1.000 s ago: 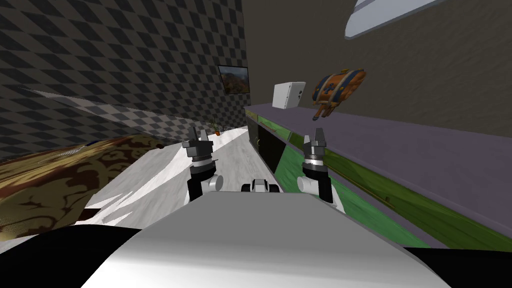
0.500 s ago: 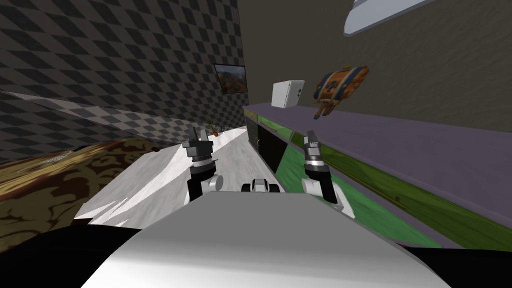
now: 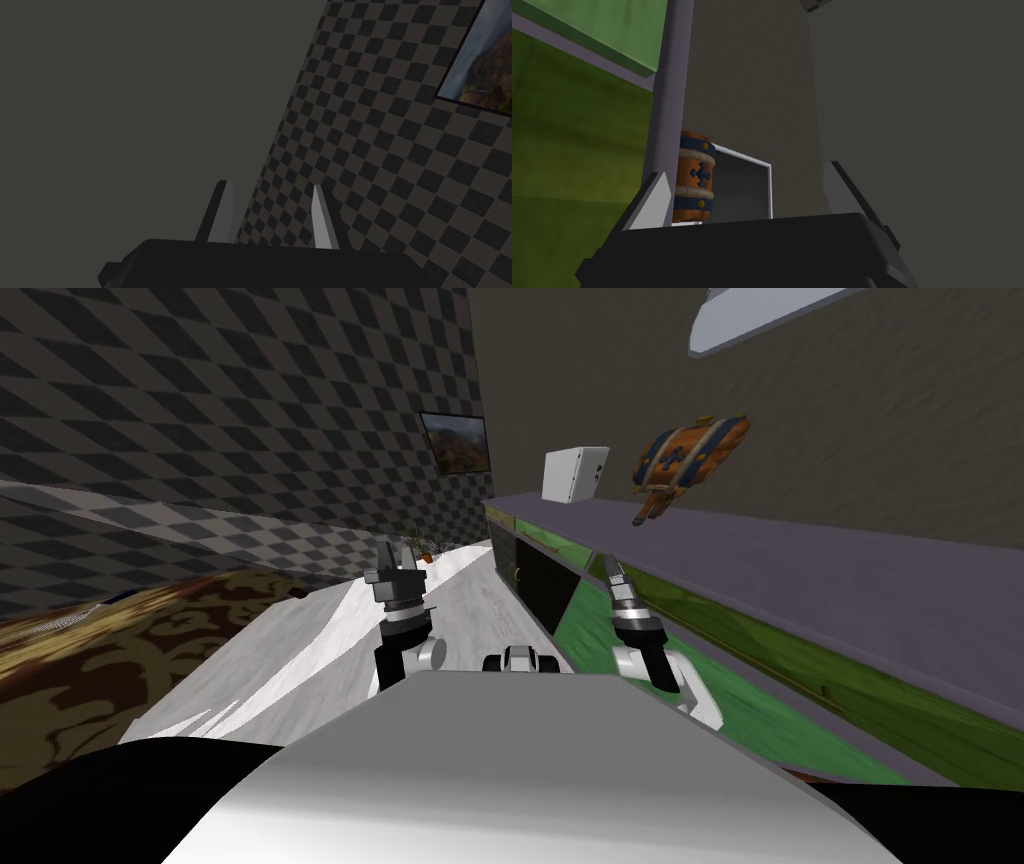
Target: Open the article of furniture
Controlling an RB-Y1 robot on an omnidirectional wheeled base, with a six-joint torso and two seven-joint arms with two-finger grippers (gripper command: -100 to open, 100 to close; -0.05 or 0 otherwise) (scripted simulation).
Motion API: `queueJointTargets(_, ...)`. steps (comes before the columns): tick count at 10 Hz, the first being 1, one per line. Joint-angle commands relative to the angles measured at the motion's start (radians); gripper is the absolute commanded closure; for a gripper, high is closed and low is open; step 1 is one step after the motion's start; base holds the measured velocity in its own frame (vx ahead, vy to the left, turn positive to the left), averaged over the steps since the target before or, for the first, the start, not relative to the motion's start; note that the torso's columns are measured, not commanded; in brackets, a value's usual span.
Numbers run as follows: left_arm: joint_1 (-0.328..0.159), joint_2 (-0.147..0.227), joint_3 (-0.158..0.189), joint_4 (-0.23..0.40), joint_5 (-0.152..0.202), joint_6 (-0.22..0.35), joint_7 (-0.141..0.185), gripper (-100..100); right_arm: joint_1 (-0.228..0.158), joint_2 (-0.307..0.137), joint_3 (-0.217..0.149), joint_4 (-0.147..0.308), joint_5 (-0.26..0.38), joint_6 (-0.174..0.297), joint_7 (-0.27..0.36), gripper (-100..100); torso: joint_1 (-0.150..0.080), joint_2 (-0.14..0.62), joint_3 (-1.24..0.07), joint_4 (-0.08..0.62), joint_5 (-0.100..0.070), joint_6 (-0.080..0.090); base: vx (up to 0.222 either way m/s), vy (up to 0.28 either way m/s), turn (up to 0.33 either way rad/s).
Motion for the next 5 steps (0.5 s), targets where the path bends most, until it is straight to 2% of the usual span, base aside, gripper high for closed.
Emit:
queueJointTargets(1,0.000,0.000,0.000,0.000,0.000,0.000,0.000,0,-0.003,-0.033,-0.025,0.013,0.081,0.020,0.077,-100,0.001,-0.001,-0.001,0.000,0.000,0.000,0.042,0.090,-0.115)
queueJointTargets(2,0.000,0.000,0.000,0.000,0.000,0.000,0.000,0,-0.003,-0.033,-0.025,0.013,0.097,0.020,0.080,-100,0.000,-0.001,-0.001,0.000,0.000,0.000,0.036,0.073,-0.049)
queueJointTargets(4,0.000,0.000,0.000,0.000,0.000,0.000,0.000,0,-0.006,-0.057,-0.046,0.025,0.163,0.035,0.142,-100,0.001,0.002,0.001,0.000,0.000,0.001,0.044,0.086,-0.088)
queueJointTargets(5,0.000,0.000,0.000,0.000,0.000,0.000,0.000,0,-0.006,-0.057,-0.046,0.025,0.178,0.035,0.146,-100,0.001,0.001,0.001,0.000,0.000,0.001,0.033,0.076,-0.046)
